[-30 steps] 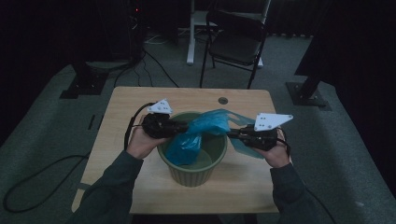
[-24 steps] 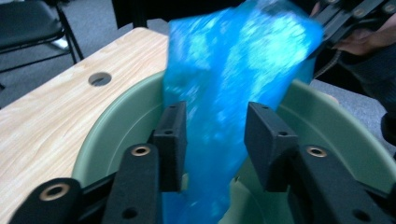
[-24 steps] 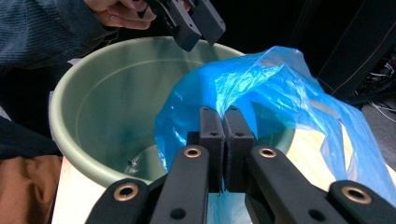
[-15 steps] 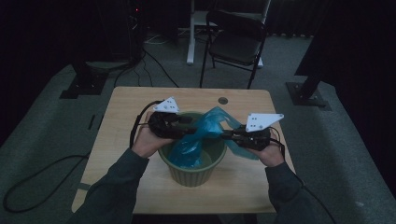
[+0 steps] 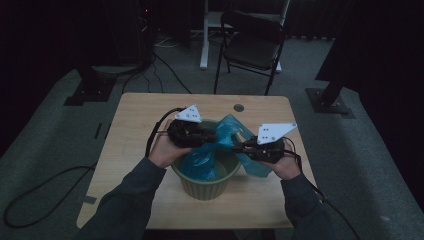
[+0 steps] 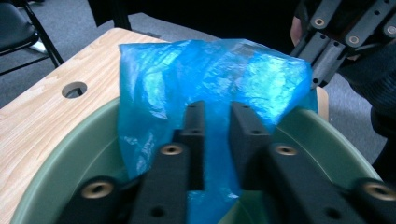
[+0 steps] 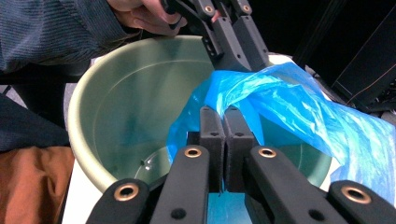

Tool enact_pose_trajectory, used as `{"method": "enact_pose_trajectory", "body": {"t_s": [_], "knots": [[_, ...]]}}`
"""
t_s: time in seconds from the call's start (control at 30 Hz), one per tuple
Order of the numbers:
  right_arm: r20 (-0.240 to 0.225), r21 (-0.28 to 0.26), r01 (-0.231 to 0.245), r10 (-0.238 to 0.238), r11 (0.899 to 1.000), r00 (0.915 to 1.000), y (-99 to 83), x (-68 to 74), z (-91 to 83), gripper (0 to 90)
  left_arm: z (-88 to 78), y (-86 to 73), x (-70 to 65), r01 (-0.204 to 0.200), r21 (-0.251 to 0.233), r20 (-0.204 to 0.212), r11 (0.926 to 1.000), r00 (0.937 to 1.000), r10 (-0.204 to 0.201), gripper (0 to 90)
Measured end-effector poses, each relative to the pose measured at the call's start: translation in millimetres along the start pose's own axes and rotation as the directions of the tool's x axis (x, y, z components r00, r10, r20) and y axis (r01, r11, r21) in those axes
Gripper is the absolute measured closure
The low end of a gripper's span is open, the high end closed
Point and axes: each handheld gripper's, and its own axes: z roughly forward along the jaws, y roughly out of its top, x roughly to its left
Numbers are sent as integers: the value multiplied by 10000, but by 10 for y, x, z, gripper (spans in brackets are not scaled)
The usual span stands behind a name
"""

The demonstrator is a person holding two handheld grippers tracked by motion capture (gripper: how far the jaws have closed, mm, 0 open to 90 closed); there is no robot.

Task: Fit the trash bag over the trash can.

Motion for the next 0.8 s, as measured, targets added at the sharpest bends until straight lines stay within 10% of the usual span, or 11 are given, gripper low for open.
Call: {"method": "enact_pose_trajectory", "body": {"t_s": [0.27,0.4,0.6,0.8], "knots": [[-133,119,53,-52,9999,9999,-5,21,33,889,-36,9,-19,-101,-103,-182,9999,9998,99,897],[-216,155,86,-83,9998,9997,-7,23,49,889,-39,19,-5,-26,-133,-433,9999,9991,20,726],[-299,209,126,-120,9997,9995,-9,24,63,888,-17,20,54,57,-419,286,9991,9996,-45,456],[-348,219,155,-148,9996,9993,-4,30,53,888,12,30,103,310,-541,458,9981,9985,-285,377]]}}
